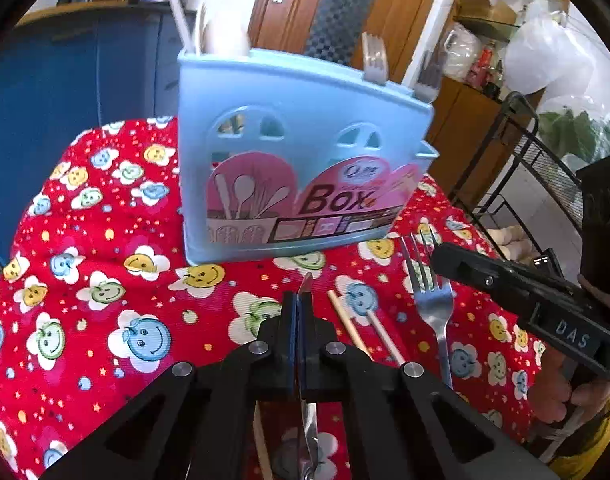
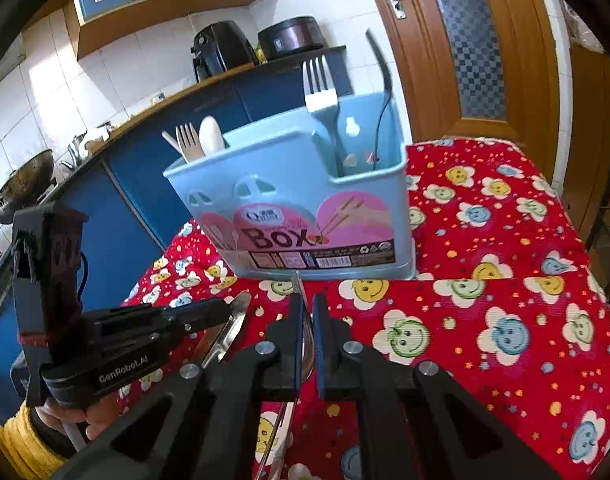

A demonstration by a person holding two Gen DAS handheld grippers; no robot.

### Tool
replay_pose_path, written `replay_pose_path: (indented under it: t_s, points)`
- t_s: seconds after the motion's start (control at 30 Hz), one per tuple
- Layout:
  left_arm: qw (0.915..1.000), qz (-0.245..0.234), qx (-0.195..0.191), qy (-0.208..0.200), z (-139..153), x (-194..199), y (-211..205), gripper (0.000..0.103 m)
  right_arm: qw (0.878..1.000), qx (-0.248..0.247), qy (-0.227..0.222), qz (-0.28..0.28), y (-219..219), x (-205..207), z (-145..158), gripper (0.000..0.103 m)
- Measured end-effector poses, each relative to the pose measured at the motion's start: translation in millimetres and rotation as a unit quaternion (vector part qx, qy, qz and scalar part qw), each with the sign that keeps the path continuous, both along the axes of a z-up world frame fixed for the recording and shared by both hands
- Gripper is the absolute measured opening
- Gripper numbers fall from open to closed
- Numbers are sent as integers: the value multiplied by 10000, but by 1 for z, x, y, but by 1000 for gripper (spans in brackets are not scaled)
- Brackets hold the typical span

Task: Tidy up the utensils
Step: 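Grasp the steel knife with the left gripper while the right grasps a steel fork, then lift the knife with the left gripper while the right lifts the fork toward the holder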

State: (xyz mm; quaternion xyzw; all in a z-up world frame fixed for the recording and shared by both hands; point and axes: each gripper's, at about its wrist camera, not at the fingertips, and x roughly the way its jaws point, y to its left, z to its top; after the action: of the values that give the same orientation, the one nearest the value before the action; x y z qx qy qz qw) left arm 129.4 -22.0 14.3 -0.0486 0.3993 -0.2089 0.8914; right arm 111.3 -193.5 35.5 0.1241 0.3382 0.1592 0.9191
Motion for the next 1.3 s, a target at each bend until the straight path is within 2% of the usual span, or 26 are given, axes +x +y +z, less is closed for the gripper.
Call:
replay_pose_path:
  t_s: [0.17, 0.33, 0.5, 0.6, 0.77, 0.83, 0.87, 1.0, 1.13, 1.3]
  points:
    - [9993, -94, 296, 230, -8, -1, -14, 0, 9998, -120, -84, -118, -6, -8, 8, 5]
    - [9977, -242, 331, 543, -21, -1, -23, 1, 9992, -255, 147, -265, -13, -6, -2, 5]
    - [9962, -367, 585, 535, -23, -6, -35, 1, 9989, -198, 286, -303, -18, -5, -13, 4]
    - [9965, -333, 577, 506, -20, -6, -35, 2, 9990, -149, 314, -298, -19, -4, -16, 4]
    - [9974, -100, 554, 444, -9, -7, -17, 12, 9991, -123, 296, -273, -19, -5, -16, 4]
    - [9976, -25, 565, 410, -7, -7, -10, 28, 9991, -129, 299, -277, -18, -5, -16, 4]
    - [9974, 16, 575, 423, -7, -7, -7, 31, 9991, -118, 305, -277, -18, -4, -17, 4]
    - [9966, -38, 565, 592, -13, -6, -4, 32, 9990, -78, 334, -277, -18, -4, -18, 4]
    - [9968, -252, 589, 474, -14, -12, -11, 31, 9989, -74, 359, -277, -18, -4, -20, 4]
    - [9955, -417, 662, 544, -22, -10, -22, 31, 9989, -59, 365, -283, -19, -5, -20, 4]
